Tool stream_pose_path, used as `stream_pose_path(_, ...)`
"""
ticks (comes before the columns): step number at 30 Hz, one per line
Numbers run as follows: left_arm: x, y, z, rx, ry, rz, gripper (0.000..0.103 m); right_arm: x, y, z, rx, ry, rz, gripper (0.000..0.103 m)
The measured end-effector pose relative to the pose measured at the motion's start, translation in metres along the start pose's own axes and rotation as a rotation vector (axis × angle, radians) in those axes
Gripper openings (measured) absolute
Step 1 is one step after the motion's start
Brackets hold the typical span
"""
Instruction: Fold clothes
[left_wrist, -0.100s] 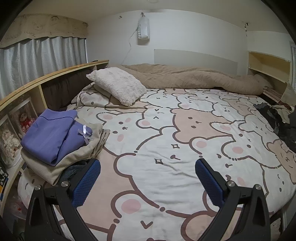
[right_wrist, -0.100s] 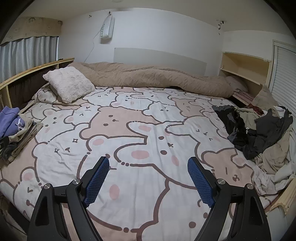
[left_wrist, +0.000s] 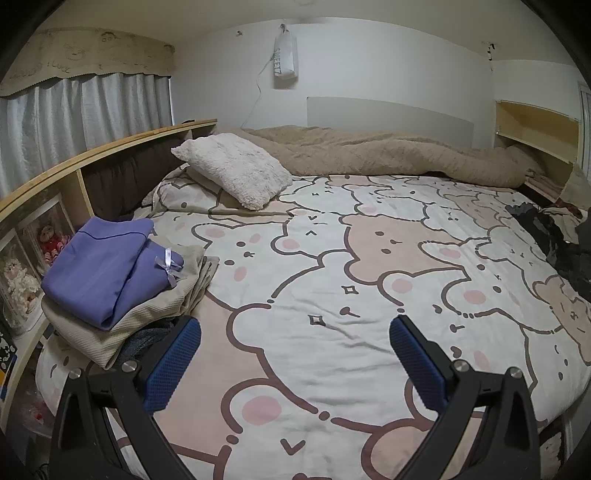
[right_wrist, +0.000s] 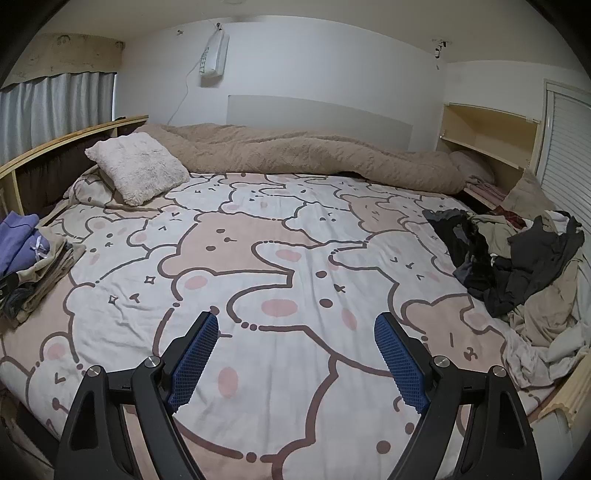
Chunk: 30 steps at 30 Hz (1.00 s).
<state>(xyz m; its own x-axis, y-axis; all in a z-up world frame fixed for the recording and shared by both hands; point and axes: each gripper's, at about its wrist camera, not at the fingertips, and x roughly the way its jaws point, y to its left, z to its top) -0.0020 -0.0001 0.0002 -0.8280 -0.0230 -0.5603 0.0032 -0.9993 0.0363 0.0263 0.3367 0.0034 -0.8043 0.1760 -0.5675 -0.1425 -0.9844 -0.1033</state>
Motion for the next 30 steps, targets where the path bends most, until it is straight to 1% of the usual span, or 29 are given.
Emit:
stream_pose_path(5, 0.0012, -0.0001, 0.0006, -0.002, 0.018, 0.004, 0.103, -0.0007, -0.0062, -0.0023, 0.010, -0.004, -0.001, 0.086)
stream_pose_path(7, -0.0011, 0.0001, -0.0036, -0.004, 0.010, 0.001, 0.103, -0.0038, -0.0053, -0.0025, 0.007, -0.004, -0.004, 0.086)
stream_pose_path(13, 0.0050, 0.0054, -0.0051, -0.018, 0.026, -0.012, 0.103, 0.0005, -0.0006, -0.0016, 0.011, 0.001, -0.003, 0.086)
stream_pose_path(17, 0.0059, 0.0081, -0.0048, -0.027, 0.025, -0.020, 0.103, 0.0013, 0.0006, -0.0003, 0.001, 0.005, -0.005, 0.086)
stream_pose_path(23, 0.0058, 0.0059, -0.0049, -0.008, 0.020, -0.012, 0.103, 0.0023, 0.0017, 0.0018, 0.001, 0.006, -0.004, 0.086)
stream_pose_path(30, 0.0034, 0.0061, -0.0037, -0.008, 0.010, -0.025, 0.103, 0.0043, 0.0021, 0.0017, 0.000, 0.016, 0.001, 0.086)
